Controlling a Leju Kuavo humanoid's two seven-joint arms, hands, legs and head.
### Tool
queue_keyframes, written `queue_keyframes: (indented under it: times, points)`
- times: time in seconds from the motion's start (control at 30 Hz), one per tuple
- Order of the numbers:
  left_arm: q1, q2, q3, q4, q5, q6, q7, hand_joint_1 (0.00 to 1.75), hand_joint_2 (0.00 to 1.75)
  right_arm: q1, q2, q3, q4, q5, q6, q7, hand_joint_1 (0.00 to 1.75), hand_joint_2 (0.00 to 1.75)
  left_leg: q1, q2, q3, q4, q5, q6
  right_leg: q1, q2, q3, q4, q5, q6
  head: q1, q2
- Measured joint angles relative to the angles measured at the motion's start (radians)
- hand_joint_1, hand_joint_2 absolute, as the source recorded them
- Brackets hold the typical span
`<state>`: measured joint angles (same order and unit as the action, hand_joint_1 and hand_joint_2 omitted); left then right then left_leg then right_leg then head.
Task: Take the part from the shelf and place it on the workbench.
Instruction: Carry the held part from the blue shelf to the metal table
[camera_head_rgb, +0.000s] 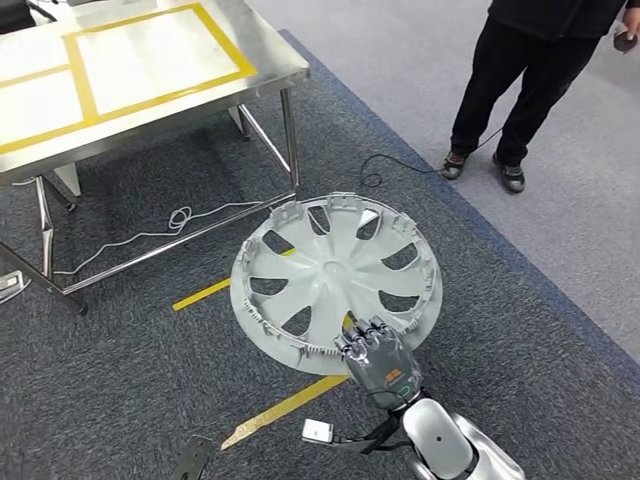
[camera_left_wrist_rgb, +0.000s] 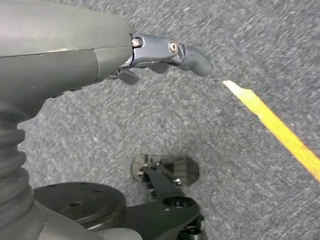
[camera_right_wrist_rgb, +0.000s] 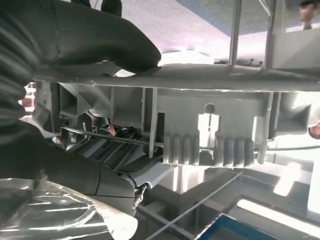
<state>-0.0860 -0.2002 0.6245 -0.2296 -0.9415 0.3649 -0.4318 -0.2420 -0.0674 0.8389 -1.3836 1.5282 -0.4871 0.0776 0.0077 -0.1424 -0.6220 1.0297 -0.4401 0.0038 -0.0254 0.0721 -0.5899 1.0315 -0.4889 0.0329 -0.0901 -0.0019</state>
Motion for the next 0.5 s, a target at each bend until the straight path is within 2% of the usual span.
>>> queue_keyframes:
  times: [0.03,0.07,0.1,0.17,0.2,0.23,0.27,0.3,0.33,0.37,0.4,0.47,0.5]
  points:
    - [0.003,0.001,0.0,0.0,0.0,0.0,0.0,0.0,1.75,-0.001,0.0,0.0,0.0,0.0,0.0,0.0,1.54,1.75,0.0,0.001,0.0,0.001,-0.002,-0.005,0.0,-0.012,0.004,-0.003,0.0,-0.006,0.0,0.0]
    - [0.004,0.001,0.0,0.0,0.0,0.001,0.0,0.0,1.75,-0.001,0.001,0.0,0.0,0.0,0.001,0.0,1.54,1.75,-0.002,0.018,-0.004,0.01,-0.009,-0.01,-0.001,-0.024,0.009,-0.007,0.001,-0.012,-0.004,0.0]
    - [0.004,0.002,0.0,0.0,0.0,0.001,0.0,0.0,1.75,-0.001,0.001,0.0,0.0,0.0,0.001,0.0,1.54,1.75,-0.005,0.044,-0.015,0.035,-0.024,-0.014,-0.003,-0.039,0.014,-0.011,0.0,-0.019,-0.008,0.0]
    - [0.0,0.001,0.0,0.0,0.0,0.002,0.0,0.0,1.75,0.0,0.001,0.0,0.0,0.001,0.001,0.0,1.54,1.75,-0.006,0.107,-0.069,0.147,-0.077,-0.02,0.0,-0.069,0.021,-0.014,-0.004,-0.027,-0.015,0.0]
    - [-0.001,0.001,0.0,0.0,0.0,0.002,0.0,0.0,1.75,0.0,0.001,0.0,0.001,0.002,0.001,0.0,1.54,1.75,-0.004,0.123,-0.104,0.216,-0.104,-0.022,0.002,-0.085,0.024,-0.014,-0.007,-0.029,-0.016,0.0]
    - [-0.001,0.002,0.0,0.0,0.0,0.002,0.0,0.0,1.75,0.001,0.001,0.0,0.001,0.002,0.001,0.0,1.54,1.75,-0.003,0.131,-0.129,0.268,-0.117,-0.023,0.003,-0.101,0.027,-0.014,-0.011,-0.03,-0.016,0.0]
    - [0.001,0.002,0.0,0.0,0.0,0.002,0.0,0.0,1.75,0.001,0.001,0.0,0.001,0.002,0.001,0.0,1.54,1.75,-0.003,0.135,-0.139,0.284,-0.111,-0.023,0.004,-0.115,0.031,-0.014,-0.015,-0.031,-0.016,0.0]
    - [0.003,0.002,0.0,0.0,0.0,0.002,0.0,0.0,1.75,0.001,0.001,0.0,0.001,0.001,0.001,0.0,1.54,1.75,-0.003,0.137,-0.127,0.259,-0.085,-0.02,0.005,-0.128,0.035,-0.013,-0.019,-0.03,-0.017,0.0]
    - [0.004,0.002,0.0,0.0,0.0,0.002,0.0,0.0,1.75,0.001,0.001,0.0,0.001,0.001,0.002,0.0,1.54,1.75,-0.004,0.144,-0.099,0.201,-0.047,-0.016,0.006,-0.14,0.041,-0.013,-0.023,-0.028,-0.017,0.0]
    - [0.004,0.003,0.0,0.0,0.0,0.002,0.0,0.0,1.75,0.0,0.001,0.0,0.001,0.001,0.002,0.0,1.54,1.75,-0.008,0.164,-0.065,0.131,-0.014,-0.01,0.006,-0.151,0.047,-0.014,-0.027,-0.026,-0.017,0.0]
    - [0.003,0.003,0.0,0.0,0.0,0.002,0.0,0.0,1.75,-0.001,0.001,0.0,0.0,0.001,0.002,0.0,1.54,1.75,-0.015,0.186,-0.035,0.071,0.006,-0.003,0.009,-0.16,0.051,-0.014,-0.032,-0.022,-0.017,0.0]
    - [-0.001,0.003,0.0,0.0,0.0,0.002,0.0,0.0,1.75,-0.002,0.001,0.0,0.0,0.001,0.001,0.0,1.54,1.75,-0.027,0.216,-0.009,0.01,0.01,0.01,0.015,-0.179,0.055,-0.014,-0.039,-0.012,-0.016,0.0]
    - [-0.002,0.003,0.0,0.0,0.0,0.001,0.0,0.0,1.75,-0.002,0.001,0.0,0.0,0.001,0.001,0.0,1.54,1.75,-0.03,0.21,-0.009,0.005,0.005,0.014,0.017,-0.191,0.057,-0.015,-0.042,-0.006,-0.015,0.0]
